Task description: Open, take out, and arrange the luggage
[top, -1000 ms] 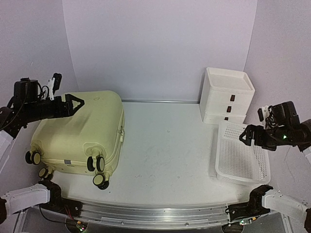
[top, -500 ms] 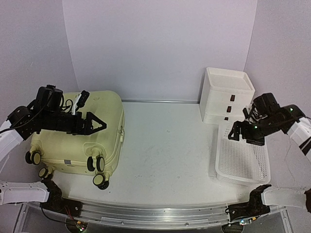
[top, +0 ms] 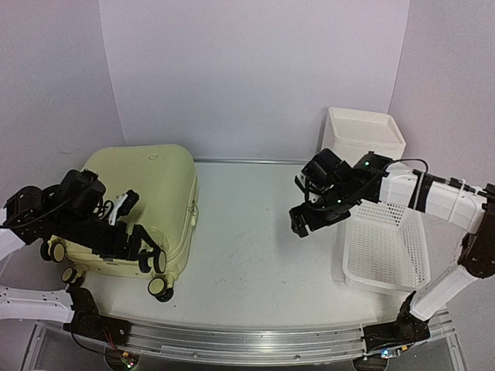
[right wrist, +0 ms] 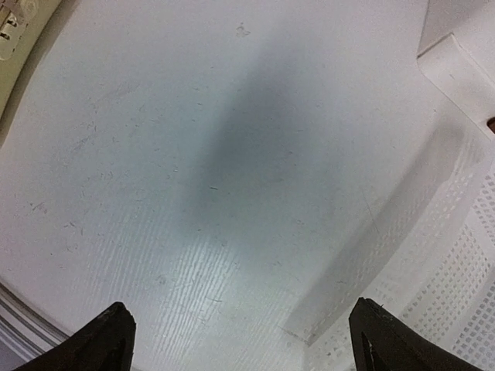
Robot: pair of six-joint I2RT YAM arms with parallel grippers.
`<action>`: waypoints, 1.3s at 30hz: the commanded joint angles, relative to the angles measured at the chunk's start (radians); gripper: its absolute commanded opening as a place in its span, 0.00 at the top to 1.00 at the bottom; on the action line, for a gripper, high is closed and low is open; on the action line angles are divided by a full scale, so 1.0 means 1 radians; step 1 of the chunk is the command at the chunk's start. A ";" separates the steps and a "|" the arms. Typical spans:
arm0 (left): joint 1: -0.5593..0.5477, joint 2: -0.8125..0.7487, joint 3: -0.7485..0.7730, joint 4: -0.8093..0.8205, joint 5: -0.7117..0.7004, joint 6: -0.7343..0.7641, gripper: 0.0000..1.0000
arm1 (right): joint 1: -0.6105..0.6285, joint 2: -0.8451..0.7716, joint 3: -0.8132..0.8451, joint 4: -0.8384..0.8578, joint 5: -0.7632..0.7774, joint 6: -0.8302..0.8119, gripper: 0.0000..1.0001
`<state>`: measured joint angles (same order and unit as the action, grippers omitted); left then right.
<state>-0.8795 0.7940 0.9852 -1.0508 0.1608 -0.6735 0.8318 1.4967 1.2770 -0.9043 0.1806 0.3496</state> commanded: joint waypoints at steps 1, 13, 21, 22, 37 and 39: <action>-0.115 0.038 -0.007 -0.104 -0.137 -0.169 0.02 | 0.047 0.077 0.072 0.127 0.005 0.023 0.02; -0.296 0.371 0.137 -0.104 -0.483 -0.299 0.20 | 0.122 0.147 0.073 0.199 -0.010 0.093 0.02; -0.344 0.453 0.194 -0.084 -0.554 -0.219 0.41 | 0.130 0.109 0.008 0.271 -0.011 0.054 0.02; -0.358 0.471 0.207 -0.079 -0.558 -0.197 0.44 | 0.129 0.100 0.003 0.277 -0.008 0.048 0.02; -0.614 0.918 0.561 0.032 -0.540 0.098 0.49 | 0.047 -0.088 -0.158 0.302 0.024 0.073 0.02; -0.626 0.957 0.603 0.046 -0.502 0.128 0.48 | 0.014 -0.119 -0.185 0.302 0.001 0.086 0.02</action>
<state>-1.3968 1.6634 1.4693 -1.2915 -0.4515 -0.9047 0.9012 1.4601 1.1275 -0.6346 0.1955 0.4023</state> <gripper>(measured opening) 0.548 0.984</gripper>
